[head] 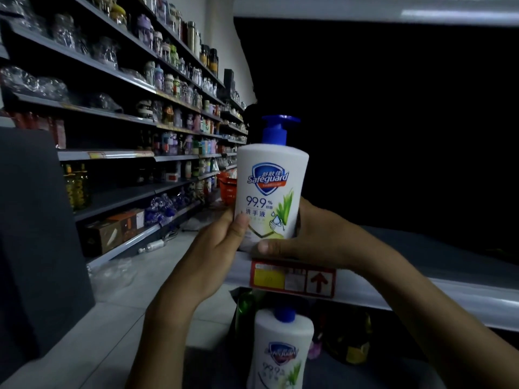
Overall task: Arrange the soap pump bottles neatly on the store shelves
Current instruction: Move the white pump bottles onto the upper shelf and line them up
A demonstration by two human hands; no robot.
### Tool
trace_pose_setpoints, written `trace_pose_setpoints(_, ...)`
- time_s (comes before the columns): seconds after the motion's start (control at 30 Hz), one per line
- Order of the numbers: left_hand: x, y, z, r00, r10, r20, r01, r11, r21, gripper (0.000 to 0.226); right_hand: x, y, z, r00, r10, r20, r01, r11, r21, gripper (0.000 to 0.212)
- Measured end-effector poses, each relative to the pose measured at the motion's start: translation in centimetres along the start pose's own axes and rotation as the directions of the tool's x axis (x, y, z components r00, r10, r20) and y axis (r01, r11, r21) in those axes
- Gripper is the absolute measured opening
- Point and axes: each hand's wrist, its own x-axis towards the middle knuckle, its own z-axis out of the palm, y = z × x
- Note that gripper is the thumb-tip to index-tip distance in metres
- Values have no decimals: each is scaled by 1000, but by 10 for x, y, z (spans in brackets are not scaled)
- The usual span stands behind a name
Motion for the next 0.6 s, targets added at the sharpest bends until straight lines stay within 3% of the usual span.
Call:
trace_pose_setpoints(0.07, -11, -1, 8, 994, 56, -99, -54, 998, 17, 38, -31, -12, 1, 985, 28, -172, -62, 979, -195, 85)
trace_pose_setpoints(0.13, -22, -9, 16, 948, 102, -302, -75, 992, 99, 46, -70, -19, 8, 894, -87, -439, -91, 925, -369, 64)
trace_pose_setpoints(0.23, -49, -34, 26, 804, 238, -545, -87, 953, 289, 38, -119, -4, 34, 683, -273, -678, 85, 951, -297, 20)
trace_pose_setpoints(0.3, -72, -59, 33, 791, 231, -567, -11, 931, 365, 24, -142, 21, 65, 644, -221, -732, 138, 975, -173, 14)
trace_pose_setpoints(0.37, -88, -89, 40, 887, 56, -459, 159, 895, 417, 17, -160, 49, 101, 702, -67, -709, 66, 997, -29, 15)
trace_pose_setpoints(0.43, -93, -117, 43, 974, -176, -144, 225, 826, 516, 17, -166, 75, 132, 829, 108, -548, -97, 994, 48, 6)
trace_pose_setpoints(0.5, -95, -128, 49, 912, -384, 141, 240, 781, 577, 23, -162, 92, 149, 900, 290, -326, -255, 956, 146, 7)
trace_pose_setpoints(0.6, -94, -130, 63, 845, -463, 269, 263, 796, 544, 32, -144, 102, 158, 913, 363, -184, -310, 913, 265, 32)
